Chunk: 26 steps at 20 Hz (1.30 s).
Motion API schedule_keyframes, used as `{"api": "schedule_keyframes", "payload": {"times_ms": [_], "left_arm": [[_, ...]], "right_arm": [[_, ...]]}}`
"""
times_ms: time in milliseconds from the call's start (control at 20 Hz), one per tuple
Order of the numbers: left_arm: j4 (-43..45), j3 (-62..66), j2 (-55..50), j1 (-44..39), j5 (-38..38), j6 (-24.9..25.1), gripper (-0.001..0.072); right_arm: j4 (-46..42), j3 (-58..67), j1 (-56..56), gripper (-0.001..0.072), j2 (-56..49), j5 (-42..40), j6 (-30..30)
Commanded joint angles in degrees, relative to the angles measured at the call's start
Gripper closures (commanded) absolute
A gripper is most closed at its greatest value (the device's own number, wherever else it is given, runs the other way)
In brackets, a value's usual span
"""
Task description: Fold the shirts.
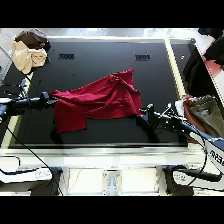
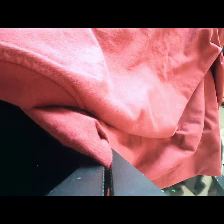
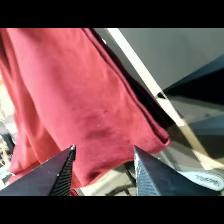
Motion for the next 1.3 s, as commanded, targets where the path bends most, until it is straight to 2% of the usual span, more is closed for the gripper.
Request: {"api": "schedule_keyframes", "payload": {"times_ms": [0, 100, 150, 200, 300, 350, 550, 800, 1100, 1150, 1250], "left_arm": [[0.02, 0.04, 0.04, 0.04, -0.07, 0.02, 0.0696], [0.04, 0.04, 0.04, 0.04, -0.17, 0.04, 0.0696], [0.04, 0.04, 0.02, 0.04, -0.17, 0.07, 0.0696], [0.04, 0.04, 0.04, 0.04, -0.17, 0.07, 0.0695], [0.04, 0.04, 0.02, 0.04, -0.17, 0.07, 0.0696], [0.04, 0.04, 0.02, 0.04, -0.17, 0.07, 0.0696], [0.02, 0.04, 0.04, 0.04, -0.20, 0.04, 0.0696], [0.02, 0.04, 0.02, 0.04, -0.20, 0.04, 0.0696], [0.02, 0.04, 0.02, 0.04, -0.20, 0.04, 0.0695], [0.02, 0.04, 0.02, 0.04, -0.20, 0.07, 0.0695], [0.02, 0.04, 0.02, 0.04, -0.20, 0.04, 0.0695]], "right_arm": [[-2.05, 0.68, -2.32, 0.0299, 0.63, 2.91, -1.27], [-2.47, 0.66, -7.41, 0.0300, 3.58, 7.04, -5.84], [-4.63, 0.66, -10.40, 0.0301, 5.57, 8.09, -6.03], [-9.44, 0.63, -12.74, 0.0302, 7.28, 8.50, -4.59], [-21.11, -0.02, -13.86, 0.0301, 8.39, 8.48, 5.03], [-23.74, -0.94, -13.42, 0.0299, 8.09, 8.31, 7.74], [-21.29, -2.56, -10.56, 0.0300, 4.66, 7.80, 7.91], [-10.54, -2.14, -7.13, 0.0300, 0.81, 4.26, 1.33], [-9.07, 2.93, -2.69, 0.0304, -4.26, 2.91, 0.66], [-8.90, 3.54, -2.69, 0.0346, -4.70, 1.99, 1.07], [-6.58, 4.55, -2.69, 0.0476, -4.79, 0.46, 1.14]]}}
